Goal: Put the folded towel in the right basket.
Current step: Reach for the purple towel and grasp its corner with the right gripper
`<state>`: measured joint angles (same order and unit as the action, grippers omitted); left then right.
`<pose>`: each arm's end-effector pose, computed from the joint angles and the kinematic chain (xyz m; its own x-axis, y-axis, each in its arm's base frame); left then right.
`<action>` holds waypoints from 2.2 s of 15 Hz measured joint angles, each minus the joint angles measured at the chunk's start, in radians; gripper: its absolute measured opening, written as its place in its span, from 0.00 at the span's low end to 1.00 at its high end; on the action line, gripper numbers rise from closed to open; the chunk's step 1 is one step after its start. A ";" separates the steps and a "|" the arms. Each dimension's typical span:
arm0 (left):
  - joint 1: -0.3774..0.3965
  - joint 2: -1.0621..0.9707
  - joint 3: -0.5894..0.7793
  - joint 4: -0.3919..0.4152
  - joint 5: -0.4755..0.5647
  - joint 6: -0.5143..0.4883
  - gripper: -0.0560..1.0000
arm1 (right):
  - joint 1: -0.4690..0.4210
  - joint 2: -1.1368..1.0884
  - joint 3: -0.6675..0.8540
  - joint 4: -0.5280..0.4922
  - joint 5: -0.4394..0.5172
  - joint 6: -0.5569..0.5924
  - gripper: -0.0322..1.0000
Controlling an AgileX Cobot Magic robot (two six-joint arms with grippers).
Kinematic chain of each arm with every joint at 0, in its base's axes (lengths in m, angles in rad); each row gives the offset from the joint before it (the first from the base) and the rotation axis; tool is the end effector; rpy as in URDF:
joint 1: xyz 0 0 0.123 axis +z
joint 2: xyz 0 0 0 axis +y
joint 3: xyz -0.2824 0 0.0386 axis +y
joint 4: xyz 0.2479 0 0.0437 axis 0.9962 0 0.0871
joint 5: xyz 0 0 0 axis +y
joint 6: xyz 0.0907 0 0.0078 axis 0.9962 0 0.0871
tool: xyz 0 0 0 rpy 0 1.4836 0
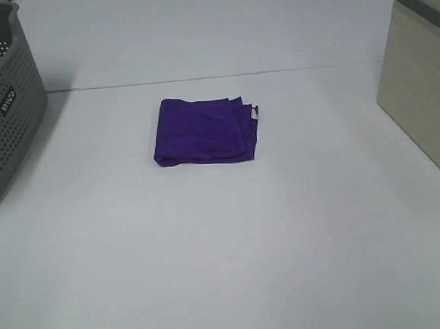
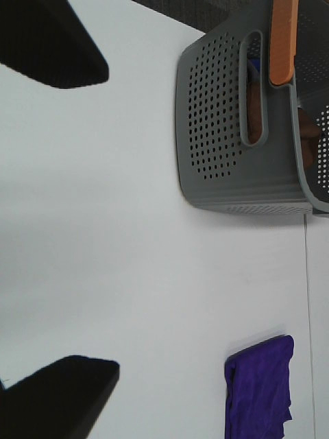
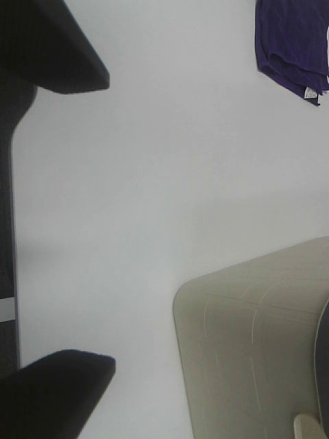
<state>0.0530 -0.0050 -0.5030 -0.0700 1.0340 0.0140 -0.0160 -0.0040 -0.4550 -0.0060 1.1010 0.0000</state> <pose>-0.0047 -0.0057 0.2803 -0.4232 -0.0443 -0.9049 -0.0078 0.9989 -0.0453 -0.0024 -0.0004 0.2614 -0.5268 0.0057 -0.8500 0.0191 0.9998 -0.0051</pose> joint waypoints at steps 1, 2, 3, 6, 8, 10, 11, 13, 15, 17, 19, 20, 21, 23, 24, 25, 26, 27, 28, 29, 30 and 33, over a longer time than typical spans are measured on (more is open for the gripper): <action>0.000 0.000 0.000 0.000 0.000 0.000 0.99 | 0.000 0.000 0.000 0.000 0.000 0.000 0.98; 0.000 0.000 0.000 0.000 0.000 0.000 0.99 | 0.000 0.000 0.000 0.000 0.000 0.000 0.98; 0.000 0.000 0.000 0.000 0.000 0.000 0.99 | 0.000 0.000 0.000 0.000 0.000 0.000 0.98; 0.000 0.000 0.000 0.000 0.000 0.000 0.99 | 0.000 0.000 0.000 0.000 0.000 0.000 0.98; 0.000 0.000 0.000 0.000 0.000 0.000 0.99 | 0.000 0.000 0.000 0.000 0.000 0.000 0.98; 0.000 0.000 0.000 0.000 0.000 0.000 0.99 | 0.000 0.000 0.000 0.000 0.000 0.000 0.98; 0.000 0.000 0.000 0.000 0.000 0.000 0.99 | 0.000 0.000 0.000 0.000 0.000 0.000 0.98; 0.000 0.000 0.000 0.000 0.000 0.000 0.99 | 0.000 0.000 0.000 0.000 0.000 0.000 0.98; 0.000 0.000 0.000 0.000 0.000 0.000 0.99 | 0.000 0.000 0.000 0.000 0.000 0.000 0.98; 0.000 0.000 0.000 0.000 0.000 0.000 0.99 | 0.000 0.000 0.000 0.000 0.000 0.000 0.98; 0.000 0.000 0.000 0.000 0.000 0.000 0.99 | 0.000 0.038 -0.008 0.014 0.001 0.000 0.98; 0.000 0.000 0.000 0.000 0.000 0.000 0.99 | 0.000 0.111 -0.031 0.040 0.003 0.000 0.98; 0.000 0.000 0.000 0.000 0.000 0.000 0.99 | 0.000 0.210 -0.062 0.071 0.003 0.000 0.98; 0.000 0.000 0.000 0.000 0.000 0.000 0.99 | 0.000 0.456 -0.162 0.123 0.003 0.000 0.98; 0.000 0.000 0.000 0.000 0.000 0.000 0.99 | 0.000 0.559 -0.219 0.135 0.002 0.000 0.98; 0.000 0.000 0.000 0.000 0.000 0.000 0.99 | 0.000 0.654 -0.266 0.143 0.002 0.000 0.98; 0.000 0.000 0.000 0.000 0.000 0.000 0.99 | 0.000 0.738 -0.308 0.152 0.004 0.000 0.98; 0.000 0.000 0.000 0.000 0.000 0.000 0.99 | 0.000 0.853 -0.349 0.180 0.011 0.000 0.98; 0.000 0.000 0.000 0.000 0.000 0.000 0.99 | 0.000 0.911 -0.355 0.209 0.017 0.000 0.98; 0.000 0.000 0.000 0.000 0.000 0.000 0.99 | 0.000 0.969 -0.358 0.232 0.013 0.000 0.98; 0.000 0.000 0.000 0.000 0.000 0.000 0.99 | 0.000 1.036 -0.363 0.245 -0.013 0.000 0.98; 0.000 0.000 0.000 0.000 0.000 0.000 0.99 | 0.000 1.241 -0.459 0.258 -0.073 -0.023 0.98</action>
<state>0.0530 -0.0050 -0.5030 -0.0700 1.0340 0.0140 -0.0160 1.2370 -0.9140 0.2520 1.0280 -0.0230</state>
